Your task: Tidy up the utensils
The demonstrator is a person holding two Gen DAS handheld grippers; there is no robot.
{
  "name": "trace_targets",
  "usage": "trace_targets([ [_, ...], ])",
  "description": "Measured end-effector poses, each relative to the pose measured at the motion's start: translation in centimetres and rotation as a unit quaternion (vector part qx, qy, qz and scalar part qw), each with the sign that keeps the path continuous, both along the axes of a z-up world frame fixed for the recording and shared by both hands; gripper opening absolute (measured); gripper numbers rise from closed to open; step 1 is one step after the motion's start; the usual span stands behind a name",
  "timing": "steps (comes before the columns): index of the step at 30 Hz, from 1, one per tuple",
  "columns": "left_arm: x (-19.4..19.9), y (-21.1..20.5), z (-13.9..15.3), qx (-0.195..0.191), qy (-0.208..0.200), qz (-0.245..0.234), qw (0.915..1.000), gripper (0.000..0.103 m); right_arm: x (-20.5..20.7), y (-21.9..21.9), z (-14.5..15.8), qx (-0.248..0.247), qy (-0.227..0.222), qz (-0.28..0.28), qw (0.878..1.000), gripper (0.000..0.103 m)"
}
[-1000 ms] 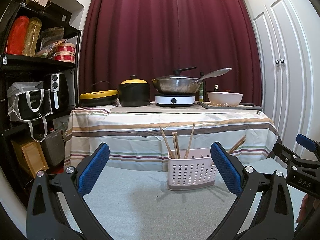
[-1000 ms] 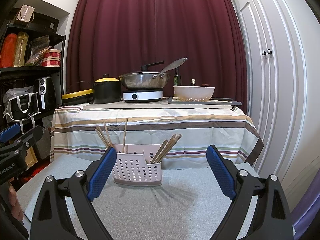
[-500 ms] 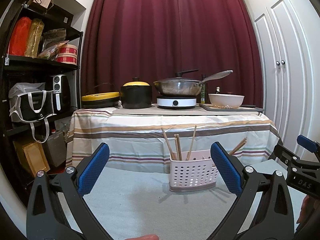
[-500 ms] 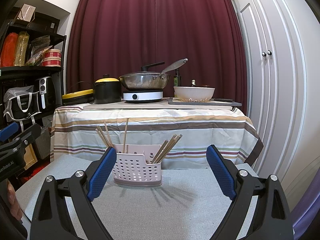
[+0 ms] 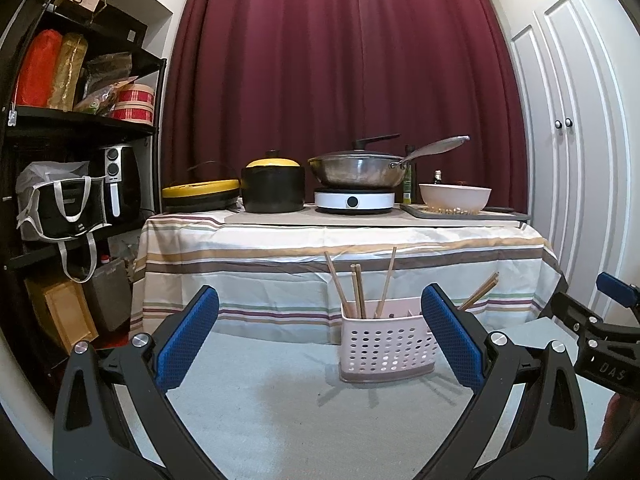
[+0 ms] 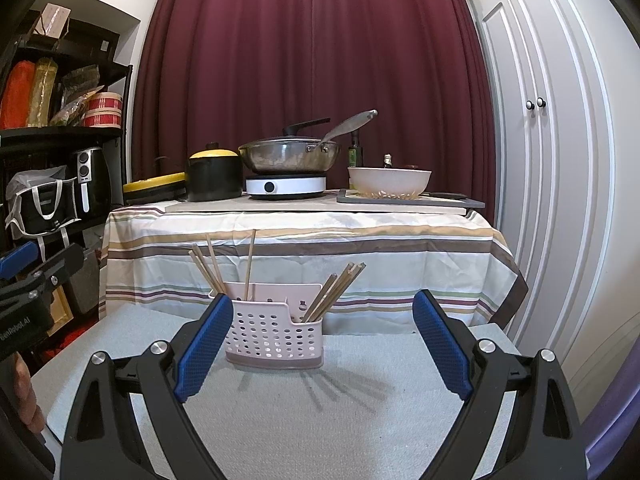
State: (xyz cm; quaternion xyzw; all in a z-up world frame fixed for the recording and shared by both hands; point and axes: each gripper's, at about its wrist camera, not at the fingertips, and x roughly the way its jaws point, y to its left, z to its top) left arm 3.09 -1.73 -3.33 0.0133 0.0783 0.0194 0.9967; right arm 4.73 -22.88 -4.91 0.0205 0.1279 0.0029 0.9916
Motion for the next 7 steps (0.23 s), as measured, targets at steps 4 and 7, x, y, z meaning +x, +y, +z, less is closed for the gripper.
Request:
trace_targets([
  [4, 0.7, 0.1, -0.2, -0.001, 0.010, -0.007, 0.9999, 0.099, 0.5, -0.1, -0.3, 0.002, 0.005, -0.002, 1.000, 0.089],
  [7, 1.4, 0.2, -0.6, -0.001, 0.019, -0.008, 0.9998, 0.099, 0.8, -0.2, -0.7, 0.002, 0.010, -0.004, 1.000, 0.089],
])
